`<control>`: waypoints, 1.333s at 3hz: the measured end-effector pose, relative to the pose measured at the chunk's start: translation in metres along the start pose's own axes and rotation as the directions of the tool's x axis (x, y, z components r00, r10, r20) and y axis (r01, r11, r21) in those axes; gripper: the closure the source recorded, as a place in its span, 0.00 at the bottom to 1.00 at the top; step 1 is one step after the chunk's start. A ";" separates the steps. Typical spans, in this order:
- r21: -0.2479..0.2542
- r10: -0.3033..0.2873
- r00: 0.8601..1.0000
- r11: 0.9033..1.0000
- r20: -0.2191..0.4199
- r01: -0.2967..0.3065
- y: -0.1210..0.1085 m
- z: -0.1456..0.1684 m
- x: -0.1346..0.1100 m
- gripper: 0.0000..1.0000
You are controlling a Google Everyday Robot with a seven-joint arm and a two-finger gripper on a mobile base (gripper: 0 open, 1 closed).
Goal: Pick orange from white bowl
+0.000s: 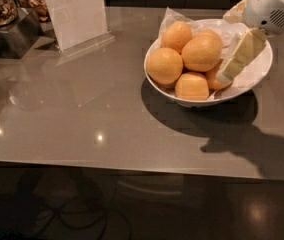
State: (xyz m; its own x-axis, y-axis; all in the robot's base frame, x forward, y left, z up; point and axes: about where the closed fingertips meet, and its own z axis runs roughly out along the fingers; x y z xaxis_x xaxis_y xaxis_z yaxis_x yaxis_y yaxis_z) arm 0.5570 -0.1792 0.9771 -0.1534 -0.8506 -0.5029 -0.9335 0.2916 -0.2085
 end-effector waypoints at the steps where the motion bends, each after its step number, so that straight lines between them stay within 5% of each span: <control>1: 0.000 0.066 0.996 0.998 0.060 -0.066 -0.021 0.015 0.010 0.00; 4: -0.035 0.139 0.984 0.990 0.114 -0.136 -0.026 0.047 0.006 0.00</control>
Offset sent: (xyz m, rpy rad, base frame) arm 0.0210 -0.0077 -0.0121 0.0708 0.0087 -0.0398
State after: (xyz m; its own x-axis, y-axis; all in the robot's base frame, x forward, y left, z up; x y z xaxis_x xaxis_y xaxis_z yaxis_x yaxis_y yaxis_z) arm 0.5960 -0.1715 0.9404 -0.2441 -0.7465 -0.6189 -0.9146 0.3894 -0.1090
